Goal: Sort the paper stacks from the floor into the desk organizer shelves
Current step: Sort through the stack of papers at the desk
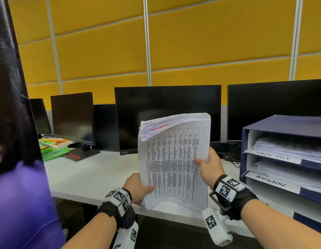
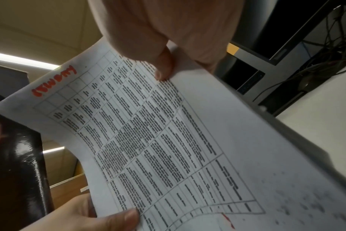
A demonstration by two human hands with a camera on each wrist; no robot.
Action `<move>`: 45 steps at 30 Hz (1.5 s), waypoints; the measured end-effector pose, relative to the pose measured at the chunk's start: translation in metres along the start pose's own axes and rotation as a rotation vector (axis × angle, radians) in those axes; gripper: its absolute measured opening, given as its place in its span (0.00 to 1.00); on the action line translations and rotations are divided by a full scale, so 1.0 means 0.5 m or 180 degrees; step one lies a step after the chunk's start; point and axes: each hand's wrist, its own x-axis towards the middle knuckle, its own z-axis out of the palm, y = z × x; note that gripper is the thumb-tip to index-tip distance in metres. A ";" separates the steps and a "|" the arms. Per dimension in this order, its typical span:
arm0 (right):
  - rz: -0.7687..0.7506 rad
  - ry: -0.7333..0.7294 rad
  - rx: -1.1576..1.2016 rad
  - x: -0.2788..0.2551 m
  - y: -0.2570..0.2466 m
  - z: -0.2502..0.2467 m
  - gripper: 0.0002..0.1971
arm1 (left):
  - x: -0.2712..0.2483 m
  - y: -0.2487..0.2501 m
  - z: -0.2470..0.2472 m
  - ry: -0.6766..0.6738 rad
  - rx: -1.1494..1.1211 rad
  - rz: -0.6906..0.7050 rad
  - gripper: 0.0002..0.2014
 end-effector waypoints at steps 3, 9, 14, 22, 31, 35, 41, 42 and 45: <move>-0.0057 0.0106 0.0101 0.003 -0.014 0.006 0.18 | -0.001 0.018 -0.003 0.0290 -0.0002 -0.0019 0.07; -0.0259 0.0198 0.0032 0.017 -0.043 -0.004 0.18 | 0.007 0.053 -0.012 0.0657 0.0109 0.0465 0.15; -0.0165 0.0067 -0.0236 0.009 -0.022 -0.009 0.19 | -0.001 0.112 -0.027 0.1394 -0.0941 0.1236 0.11; -0.0241 0.0011 -0.0099 0.010 -0.028 -0.010 0.25 | -0.019 0.176 -0.033 0.1365 -0.2342 0.1293 0.09; -0.0687 0.0166 0.0096 0.009 -0.086 -0.005 0.17 | -0.007 0.199 -0.025 0.1561 -0.2346 0.1196 0.11; -0.0913 0.0216 0.0040 -0.002 -0.101 0.008 0.17 | -0.006 0.218 -0.017 0.1688 -0.2310 0.1261 0.13; -0.0613 0.0271 -0.0045 0.030 -0.110 -0.024 0.26 | 0.005 0.210 -0.046 0.1972 -0.2099 0.1373 0.13; -0.0671 0.0307 -0.0031 0.035 -0.116 -0.030 0.26 | 0.006 0.213 -0.051 0.1973 -0.2087 0.1394 0.11; -0.0855 0.0275 -0.0009 0.044 -0.131 -0.036 0.22 | 0.005 0.222 -0.051 0.1843 -0.2044 0.1372 0.09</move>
